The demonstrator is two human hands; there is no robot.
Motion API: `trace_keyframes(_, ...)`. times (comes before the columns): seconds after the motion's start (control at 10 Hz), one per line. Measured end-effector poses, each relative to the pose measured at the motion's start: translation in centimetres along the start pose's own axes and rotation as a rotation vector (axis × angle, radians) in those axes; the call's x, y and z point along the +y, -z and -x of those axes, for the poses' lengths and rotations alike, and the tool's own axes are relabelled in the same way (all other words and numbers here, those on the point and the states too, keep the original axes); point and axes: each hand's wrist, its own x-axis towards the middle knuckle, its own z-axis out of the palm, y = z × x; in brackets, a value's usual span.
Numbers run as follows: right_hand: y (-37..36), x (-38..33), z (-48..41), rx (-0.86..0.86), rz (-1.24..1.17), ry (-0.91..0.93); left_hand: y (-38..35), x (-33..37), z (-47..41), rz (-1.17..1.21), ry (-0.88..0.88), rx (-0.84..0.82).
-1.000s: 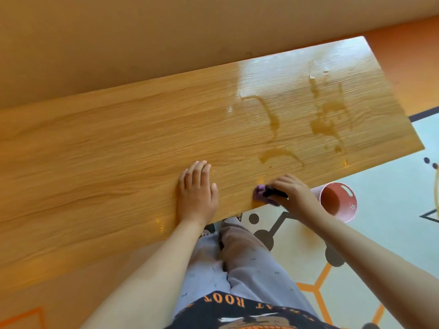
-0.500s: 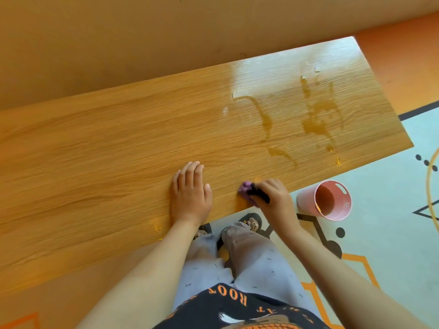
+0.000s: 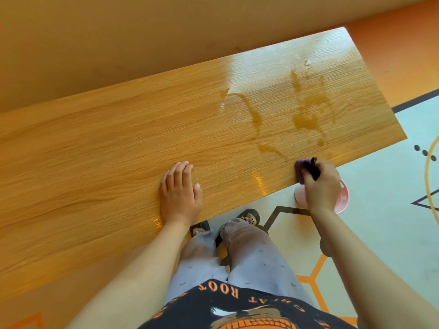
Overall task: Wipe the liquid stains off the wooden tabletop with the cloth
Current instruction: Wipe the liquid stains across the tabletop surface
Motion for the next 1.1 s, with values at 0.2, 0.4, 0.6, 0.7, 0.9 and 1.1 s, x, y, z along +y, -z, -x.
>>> trace_keyframes(0.2, -3.9, -7.7, 7.1, -0.226, -0.078, 0.368, 0.0, 0.0, 0.0, -0.005, 0.004, -0.012)
trace_keyframes(0.4, -3.4, -7.0, 5.1, -0.356, -0.155, 0.411, -0.1, -0.1, 0.0, 0.001, 0.001, -0.002)
trace_keyframes(0.6, -0.1, -1.4, -3.8, -0.107, -0.078, 0.073, -0.1, -0.1, 0.0, 0.018, -0.008, 0.014)
trace_keyframes(0.7, -0.4, -1.0, -5.1, 0.000, -0.124, -0.161, 0.0, -0.1, 0.1, 0.013, -0.011, 0.014)
trace_keyframes(0.9, -4.3, -7.6, 0.4, -0.068, -0.157, 0.008, 0.1, 0.0, 0.0, 0.015, -0.009, 0.007)
trace_keyframes(1.1, -5.5, -11.4, 3.6, -0.284, -0.216, 0.210, 0.3, 0.1, 0.0, 0.003, -0.005, -0.009)
